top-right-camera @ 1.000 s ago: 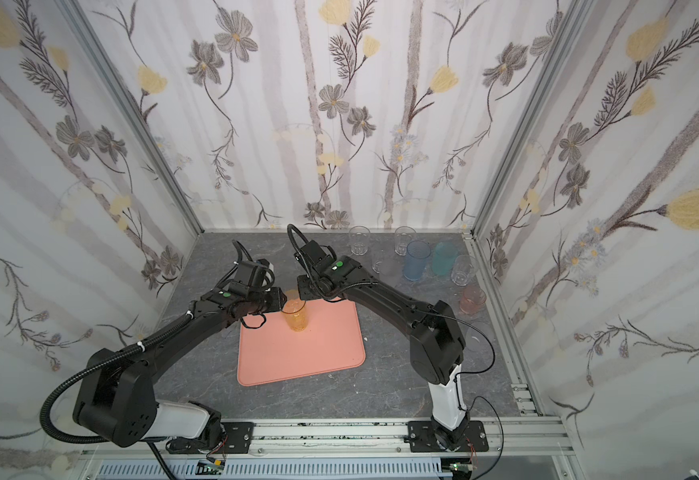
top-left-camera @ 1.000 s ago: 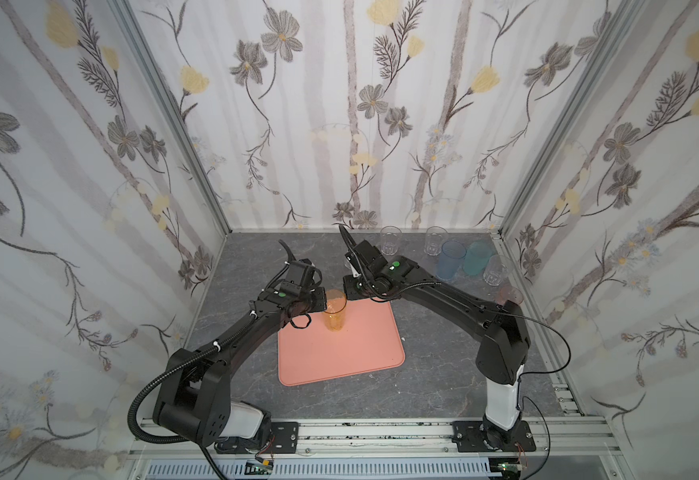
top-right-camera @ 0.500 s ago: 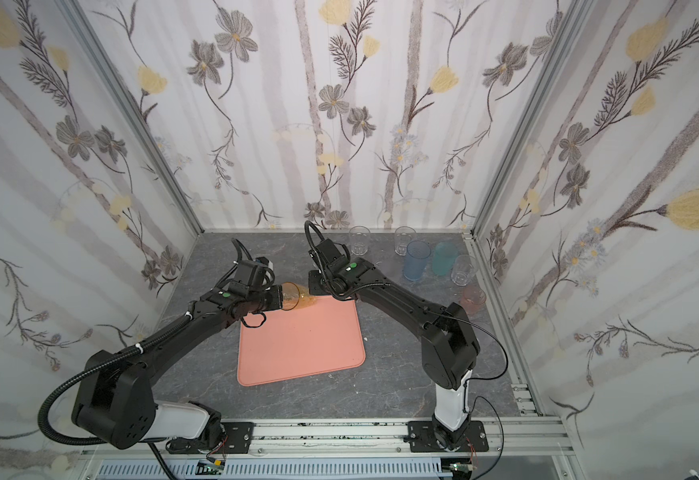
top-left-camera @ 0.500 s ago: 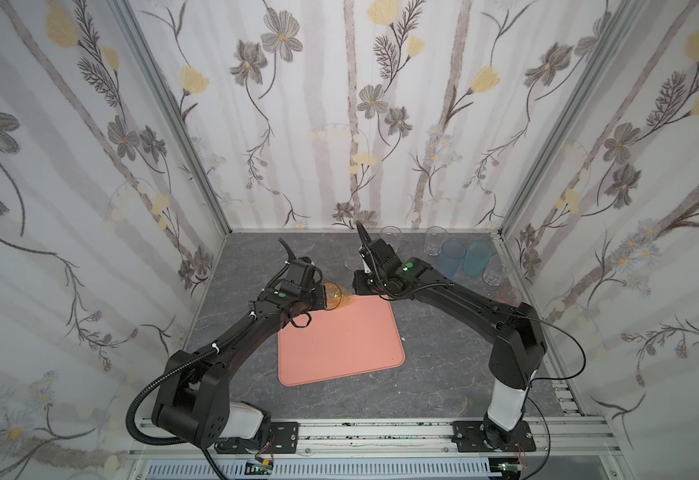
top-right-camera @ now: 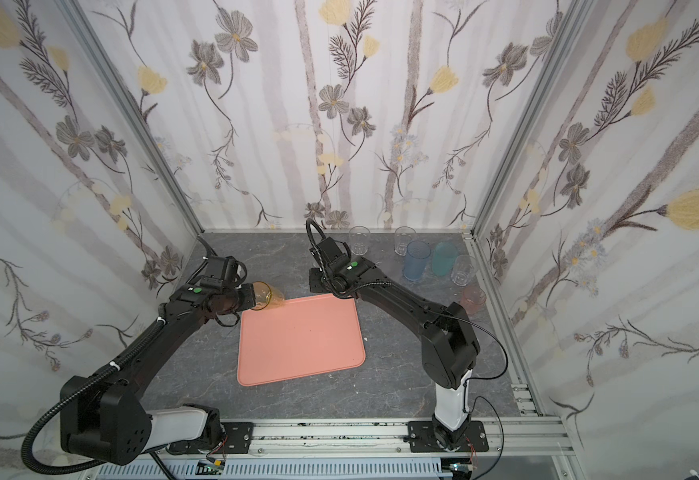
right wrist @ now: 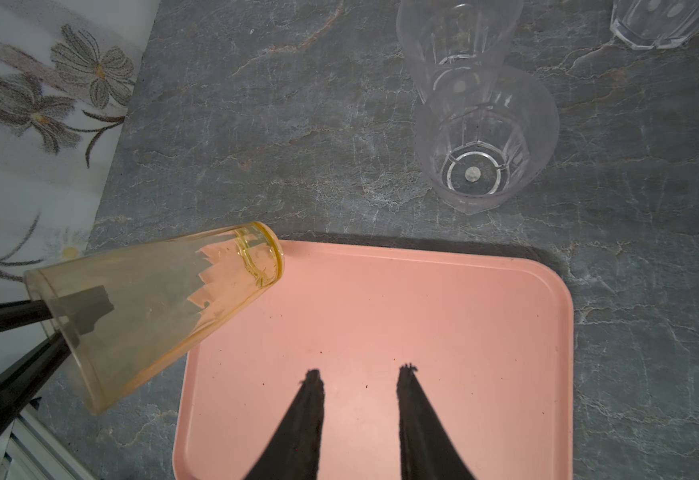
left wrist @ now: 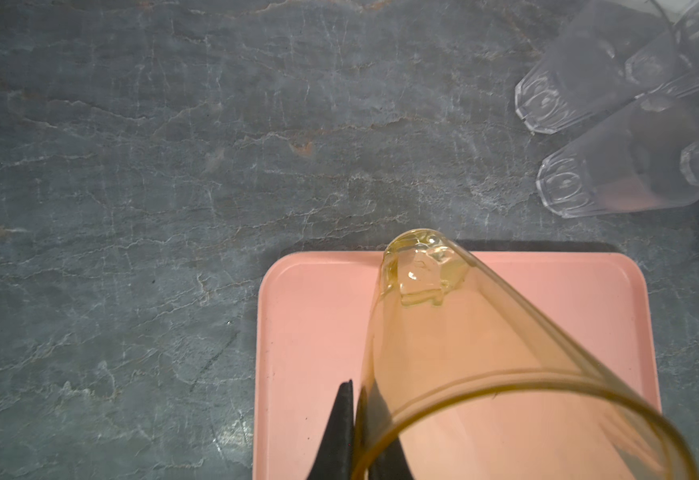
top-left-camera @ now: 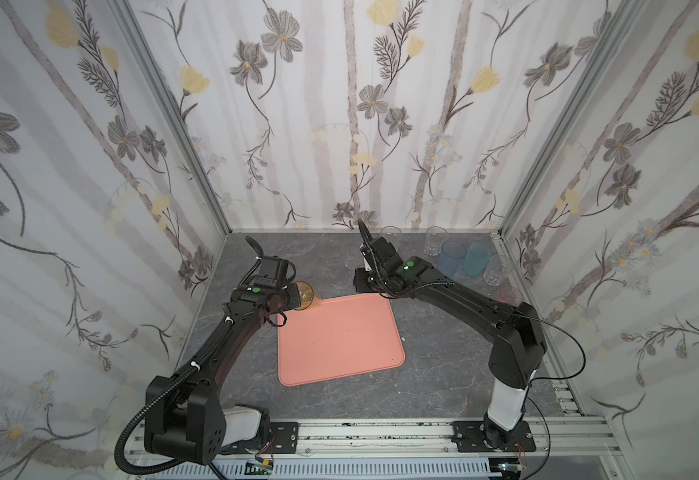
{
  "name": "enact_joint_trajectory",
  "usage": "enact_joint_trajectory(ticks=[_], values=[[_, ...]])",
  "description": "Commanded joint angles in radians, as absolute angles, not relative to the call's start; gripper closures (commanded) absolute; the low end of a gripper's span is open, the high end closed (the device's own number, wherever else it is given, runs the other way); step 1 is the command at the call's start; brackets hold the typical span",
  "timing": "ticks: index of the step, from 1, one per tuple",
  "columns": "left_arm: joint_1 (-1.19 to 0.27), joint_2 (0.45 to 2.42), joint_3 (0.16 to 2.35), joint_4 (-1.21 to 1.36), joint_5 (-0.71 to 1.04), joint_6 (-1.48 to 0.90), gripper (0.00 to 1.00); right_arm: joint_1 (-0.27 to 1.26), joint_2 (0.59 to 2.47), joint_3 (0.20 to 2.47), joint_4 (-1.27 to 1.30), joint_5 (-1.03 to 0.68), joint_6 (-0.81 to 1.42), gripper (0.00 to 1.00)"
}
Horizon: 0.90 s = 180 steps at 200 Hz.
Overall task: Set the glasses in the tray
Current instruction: 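Open the right gripper off the yellow glass, holding it with the left gripper, then set the yellow glass upright on the tray with the left gripper while right withdraws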
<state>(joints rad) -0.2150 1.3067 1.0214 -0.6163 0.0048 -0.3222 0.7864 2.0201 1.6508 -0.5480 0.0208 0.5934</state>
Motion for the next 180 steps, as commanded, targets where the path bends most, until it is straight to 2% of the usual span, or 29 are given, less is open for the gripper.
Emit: enact_joint_trajectory(ticks=[1, 69, 128, 180], values=[[-0.233, 1.349, 1.069, -0.640, 0.053, -0.334, 1.00, 0.785, 2.032, 1.658, -0.526, 0.016, 0.578, 0.68], [-0.460, 1.674, 1.363, -0.644, 0.095, -0.350, 1.00, 0.699, 1.907, 1.479, -0.488, 0.068, 0.580, 0.68], [-0.560, 1.873, 1.565, -0.689, 0.086, -0.351, 1.00, 0.568, 1.778, 1.300, -0.460, 0.084, 0.573, 0.68], [-0.593, 1.958, 1.667, -0.758, 0.033, -0.338, 1.00, 0.555, 1.771, 1.277, -0.444, 0.069, 0.572, 0.68]])
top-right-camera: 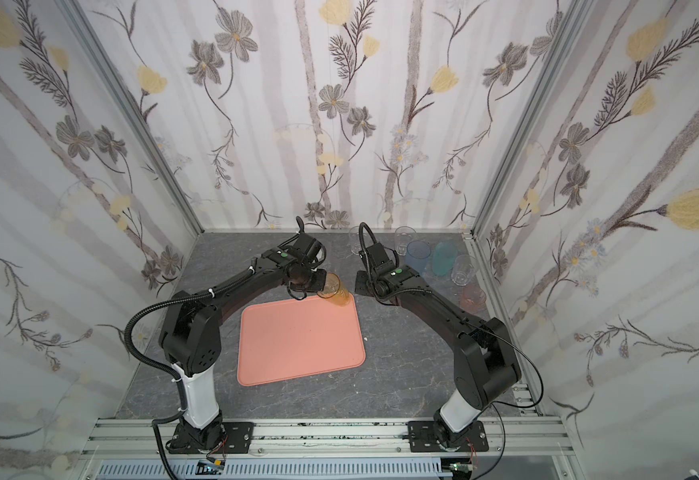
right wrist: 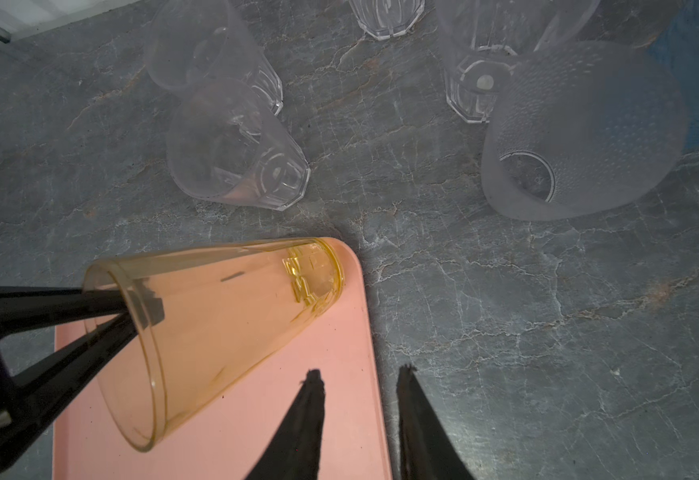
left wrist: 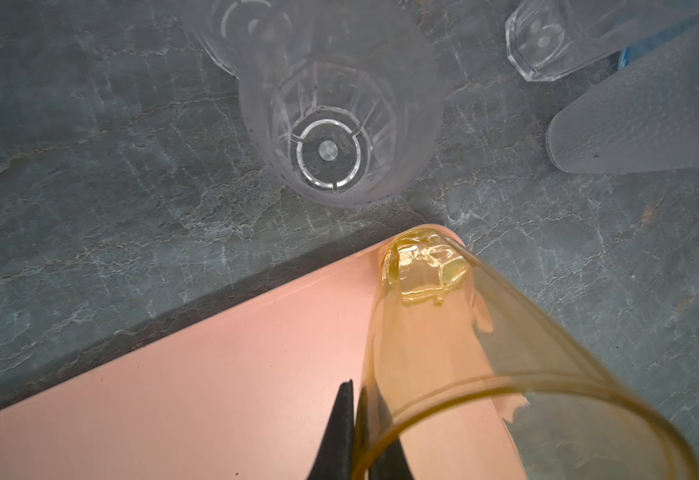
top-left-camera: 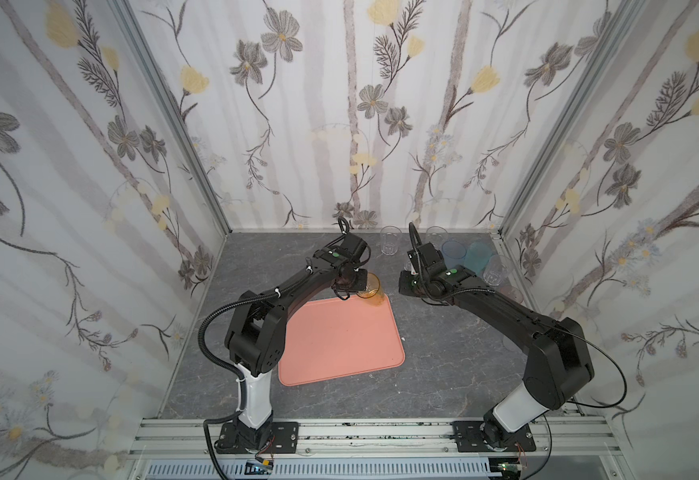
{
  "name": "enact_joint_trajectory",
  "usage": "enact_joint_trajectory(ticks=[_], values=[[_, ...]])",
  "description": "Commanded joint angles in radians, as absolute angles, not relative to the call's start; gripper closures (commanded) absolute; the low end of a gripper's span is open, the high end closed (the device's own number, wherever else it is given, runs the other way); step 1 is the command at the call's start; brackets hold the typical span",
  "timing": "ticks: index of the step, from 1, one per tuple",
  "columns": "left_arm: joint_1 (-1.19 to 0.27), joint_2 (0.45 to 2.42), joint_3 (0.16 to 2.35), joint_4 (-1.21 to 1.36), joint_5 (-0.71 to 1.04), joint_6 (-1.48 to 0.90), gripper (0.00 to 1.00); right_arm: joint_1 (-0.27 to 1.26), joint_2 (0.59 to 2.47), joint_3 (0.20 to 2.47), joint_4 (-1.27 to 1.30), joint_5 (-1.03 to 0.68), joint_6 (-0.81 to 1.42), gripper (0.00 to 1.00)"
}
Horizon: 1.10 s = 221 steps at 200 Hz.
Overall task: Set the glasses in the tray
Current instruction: 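Set the yellow glass upright on the tray with the left gripper while right withdraws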
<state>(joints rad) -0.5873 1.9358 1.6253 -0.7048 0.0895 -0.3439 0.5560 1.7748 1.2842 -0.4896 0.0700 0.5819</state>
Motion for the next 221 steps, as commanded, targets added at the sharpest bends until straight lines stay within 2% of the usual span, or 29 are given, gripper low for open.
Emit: enact_joint_trajectory(ticks=[1, 41, 70, 136, 221], values=[[-0.593, 1.958, 1.670, -0.759, 0.033, -0.338, 0.99, 0.555, 1.770, 1.276, -0.443, 0.069, 0.573, 0.68], [-0.601, 1.979, 1.727, -0.788, 0.034, -0.337, 0.91, 0.556, 1.785, 1.270, -0.418, 0.038, 0.581, 0.68], [-0.603, 1.995, 1.763, -0.802, 0.040, -0.336, 0.90, 0.557, 1.789, 1.270, -0.412, 0.029, 0.584, 0.68], [-0.621, 2.021, 1.850, -0.891, 0.017, -0.307, 1.00, 0.557, 1.793, 1.261, -0.403, 0.025, 0.586, 0.68], [-0.634, 2.066, 1.888, -0.961, -0.032, -0.276, 0.99, 0.563, 1.831, 1.255, -0.387, 0.015, 0.588, 0.68]])
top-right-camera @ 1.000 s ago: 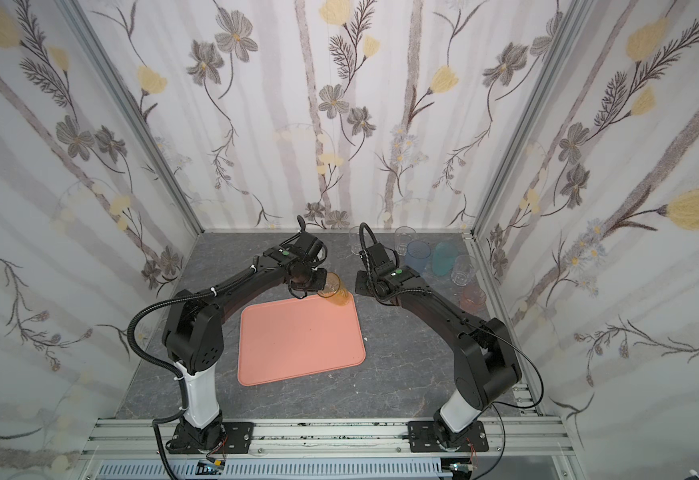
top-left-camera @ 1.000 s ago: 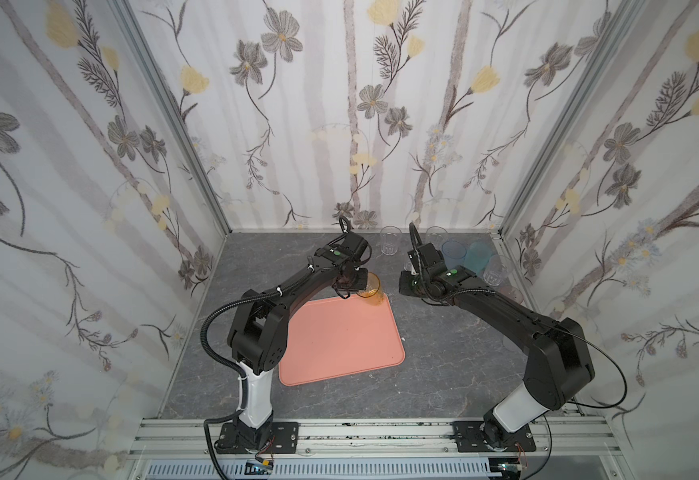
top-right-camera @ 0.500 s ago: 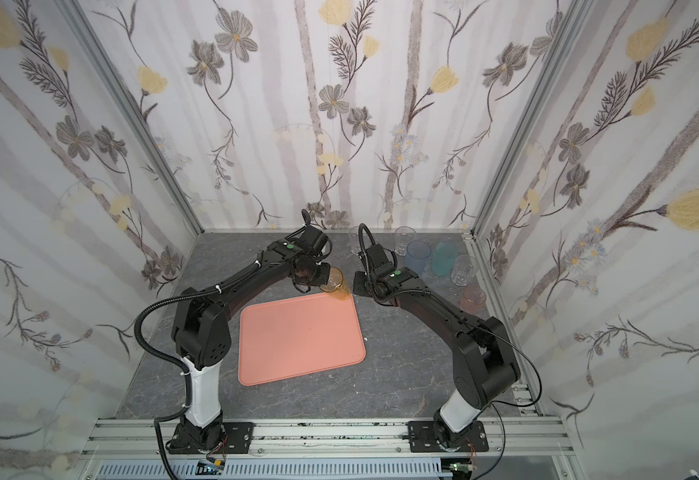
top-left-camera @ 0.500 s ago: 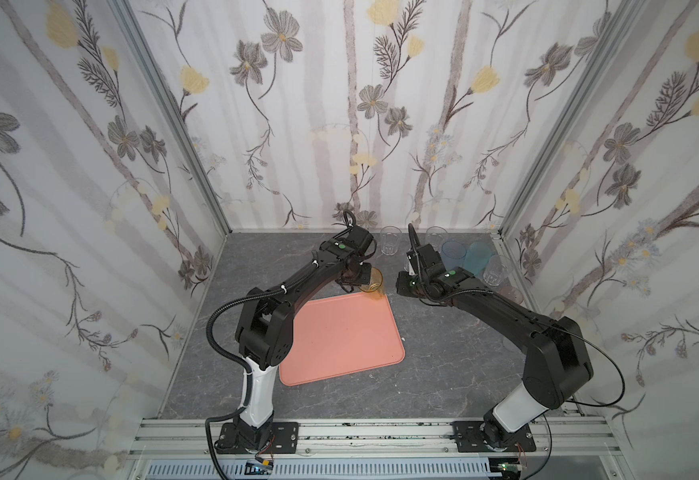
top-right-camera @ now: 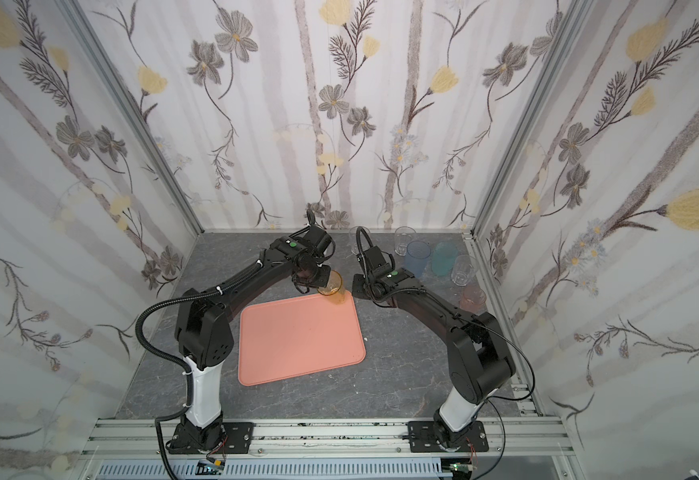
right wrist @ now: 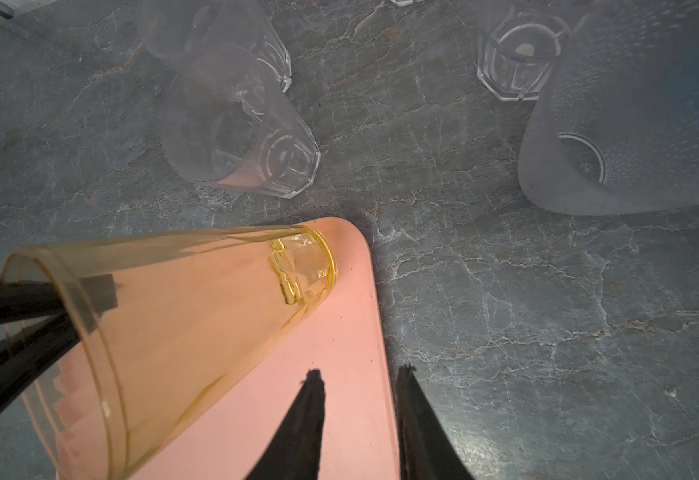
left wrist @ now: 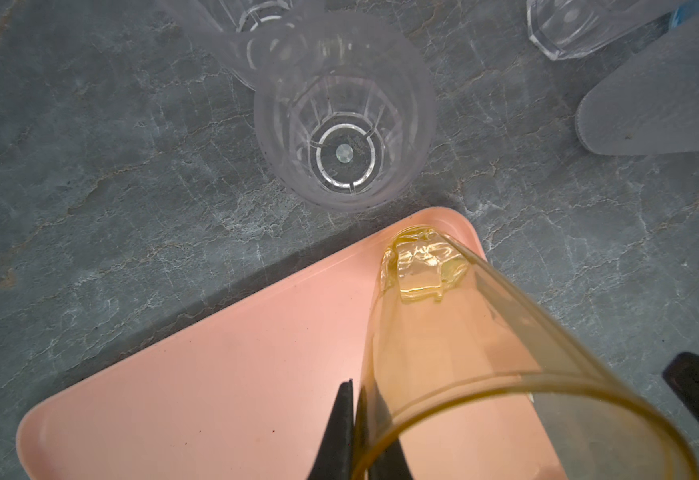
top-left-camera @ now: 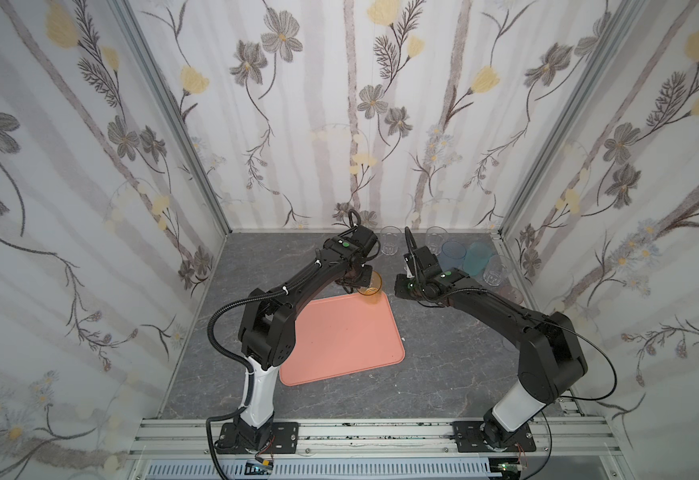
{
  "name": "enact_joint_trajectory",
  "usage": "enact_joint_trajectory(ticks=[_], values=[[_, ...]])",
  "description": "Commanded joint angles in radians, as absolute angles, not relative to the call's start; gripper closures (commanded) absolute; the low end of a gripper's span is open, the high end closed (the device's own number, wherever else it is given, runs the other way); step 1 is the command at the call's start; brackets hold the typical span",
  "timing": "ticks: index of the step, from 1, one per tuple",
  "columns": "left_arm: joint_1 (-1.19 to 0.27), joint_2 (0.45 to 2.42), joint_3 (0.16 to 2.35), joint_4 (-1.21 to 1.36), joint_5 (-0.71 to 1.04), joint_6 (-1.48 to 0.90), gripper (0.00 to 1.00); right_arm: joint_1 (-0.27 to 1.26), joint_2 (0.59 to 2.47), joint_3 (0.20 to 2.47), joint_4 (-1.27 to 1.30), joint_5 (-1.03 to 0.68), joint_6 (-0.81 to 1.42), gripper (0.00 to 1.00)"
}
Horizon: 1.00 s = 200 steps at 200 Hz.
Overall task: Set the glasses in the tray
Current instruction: 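Set the yellow glass upright on the tray with the left gripper while right withdraws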
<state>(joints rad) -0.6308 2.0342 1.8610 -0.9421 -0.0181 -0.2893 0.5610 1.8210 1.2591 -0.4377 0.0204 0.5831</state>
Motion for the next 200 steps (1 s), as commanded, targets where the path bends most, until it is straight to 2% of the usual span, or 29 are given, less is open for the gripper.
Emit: enact_joint_trajectory(ticks=[1, 63, 103, 170, 200], values=[[-0.634, 2.067, 1.890, -0.961, -0.033, -0.276, 0.99, 0.563, 1.831, 1.254, -0.386, 0.015, 0.588, 0.68], [-0.639, 2.104, 1.943, -0.979, -0.033, -0.264, 0.90, 0.562, 1.827, 1.218, -0.370, 0.028, 0.595, 0.68], [-0.640, 2.101, 1.977, -0.981, -0.021, -0.267, 0.75, 0.563, 1.840, 1.226, -0.359, 0.020, 0.595, 0.68], [-0.639, 2.125, 2.003, -0.980, -0.022, -0.271, 0.74, 0.565, 1.868, 1.245, -0.331, 0.005, 0.614, 0.68], [-0.639, 2.107, 2.017, -0.979, -0.009, -0.276, 0.68, 0.567, 1.872, 1.253, -0.332, 0.006, 0.616, 0.68]])
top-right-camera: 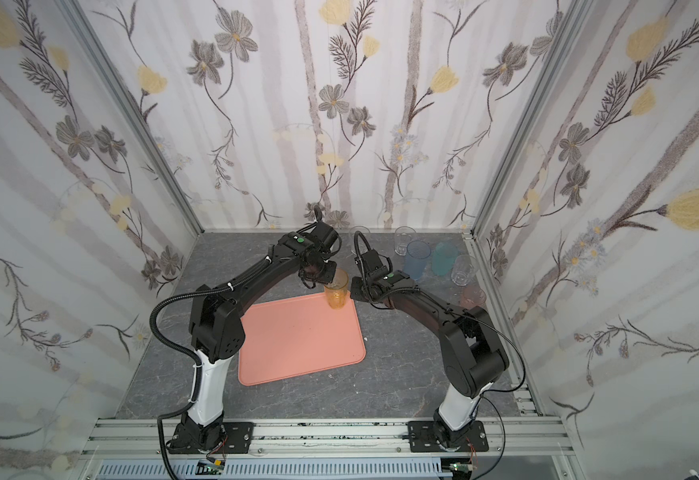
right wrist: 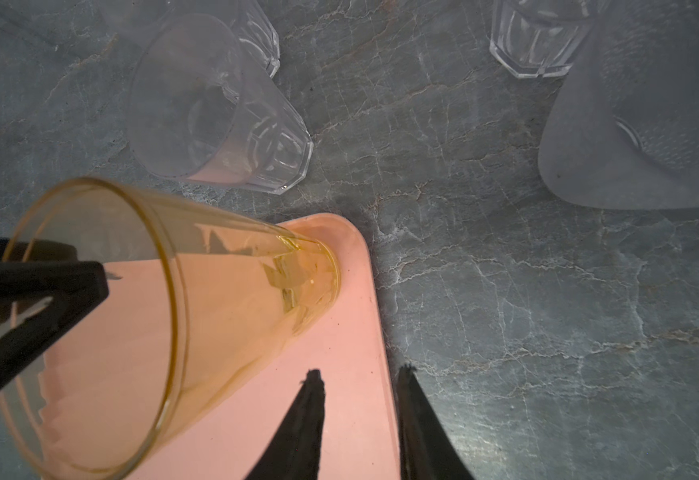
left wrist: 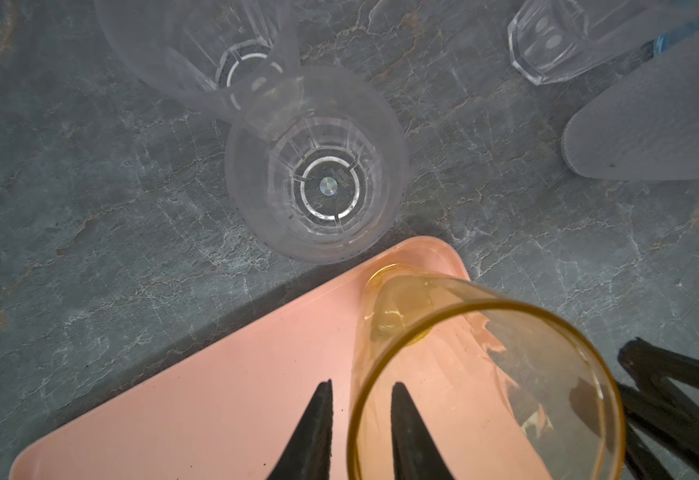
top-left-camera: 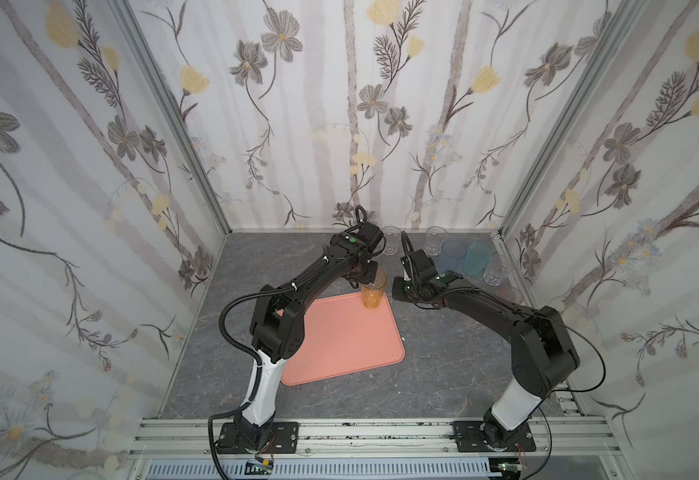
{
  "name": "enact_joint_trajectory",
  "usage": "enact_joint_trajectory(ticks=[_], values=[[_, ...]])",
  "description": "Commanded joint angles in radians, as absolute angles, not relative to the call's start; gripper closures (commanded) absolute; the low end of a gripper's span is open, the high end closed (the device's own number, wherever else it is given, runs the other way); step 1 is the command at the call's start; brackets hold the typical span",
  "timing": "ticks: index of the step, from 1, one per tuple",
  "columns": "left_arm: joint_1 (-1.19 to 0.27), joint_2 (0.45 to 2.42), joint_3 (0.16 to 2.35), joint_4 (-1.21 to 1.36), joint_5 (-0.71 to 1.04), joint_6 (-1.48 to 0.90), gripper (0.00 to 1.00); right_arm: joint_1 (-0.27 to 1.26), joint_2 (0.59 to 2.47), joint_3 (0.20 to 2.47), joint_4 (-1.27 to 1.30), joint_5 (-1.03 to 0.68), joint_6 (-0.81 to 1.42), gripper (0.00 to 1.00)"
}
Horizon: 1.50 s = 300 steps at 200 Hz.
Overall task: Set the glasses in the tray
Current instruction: 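Set the yellow glass upright on the tray with the left gripper while right withdraws, then grasp the blue frosted glass with the right gripper while left gripper lifts away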
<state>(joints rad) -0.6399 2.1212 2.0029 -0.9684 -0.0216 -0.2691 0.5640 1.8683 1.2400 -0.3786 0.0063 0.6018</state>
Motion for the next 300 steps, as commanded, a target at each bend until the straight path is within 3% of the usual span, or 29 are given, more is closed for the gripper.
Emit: enact_joint_trajectory(ticks=[1, 61, 100, 131, 167, 190, 254, 300], values=[[-0.640, 2.107, 2.017, -0.979, -0.009, -0.276, 0.68, 0.567, 1.872, 1.253, -0.332, 0.006, 0.616, 0.68], [-0.636, 1.981, 2.011, -0.976, -0.011, -0.269, 0.49, 0.510, 1.777, 1.272, -0.392, 0.031, 0.569, 0.62], [-0.634, 1.807, 1.851, -0.847, -0.068, -0.247, 0.45, 0.401, 1.743, 1.364, -0.523, 0.036, 0.509, 0.58], [-0.634, 1.592, 1.514, -0.483, -0.192, -0.198, 0.42, 0.297, 1.726, 1.416, -0.532, 0.135, 0.512, 0.57], [-0.634, 1.275, 0.904, 0.255, -0.255, -0.037, 0.38, 0.165, 1.773, 1.480, -0.523, 0.209, 0.552, 0.57], [-0.631, 1.152, 0.622, 0.594, -0.216, 0.013, 0.25, 0.108, 1.839, 1.536, -0.527, 0.221, 0.556, 0.57], [-0.627, 1.193, 0.550, 0.609, -0.193, -0.129, 0.24, 0.043, 2.039, 1.662, -0.547, 0.126, 0.554, 0.57], [-0.622, 1.213, 0.566, 0.566, -0.199, -0.146, 0.24, 0.039, 2.103, 1.674, -0.531, 0.103, 0.540, 0.63]])
